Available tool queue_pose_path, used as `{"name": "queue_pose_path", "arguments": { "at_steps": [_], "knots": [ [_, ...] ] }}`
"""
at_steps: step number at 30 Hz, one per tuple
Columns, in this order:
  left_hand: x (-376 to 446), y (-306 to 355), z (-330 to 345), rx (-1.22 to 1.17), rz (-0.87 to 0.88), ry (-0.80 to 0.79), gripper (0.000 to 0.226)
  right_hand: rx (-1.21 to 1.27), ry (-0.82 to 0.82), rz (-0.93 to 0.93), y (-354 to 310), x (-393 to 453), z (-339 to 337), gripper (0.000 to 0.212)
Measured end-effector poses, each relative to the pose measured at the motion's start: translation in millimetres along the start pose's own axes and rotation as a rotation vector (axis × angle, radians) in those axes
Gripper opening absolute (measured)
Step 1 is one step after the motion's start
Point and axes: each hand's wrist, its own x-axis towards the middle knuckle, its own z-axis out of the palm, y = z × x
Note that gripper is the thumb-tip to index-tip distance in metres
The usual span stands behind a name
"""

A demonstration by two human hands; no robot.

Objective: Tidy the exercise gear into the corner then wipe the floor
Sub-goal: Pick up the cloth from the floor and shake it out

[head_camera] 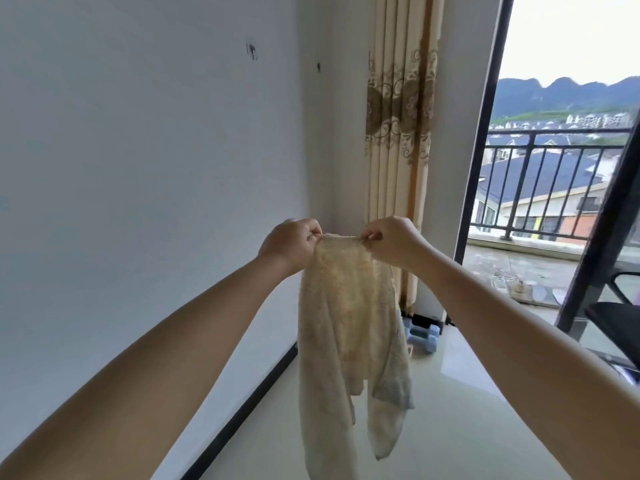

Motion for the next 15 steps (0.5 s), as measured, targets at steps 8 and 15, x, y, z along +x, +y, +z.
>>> {"name": "queue_pose_path", "arguments": {
  "at_steps": [8,15],
  "knots": [
    [209,-12,37,-0.148,-0.098,0.125,0.027,0.148,-0.031,-0.035,75,214,10,0.025],
    [369,-39,55,-0.172,-0.208,0.177,0.017,0.142,-0.162,-0.151,118,378,18,0.019]
  ]
}}
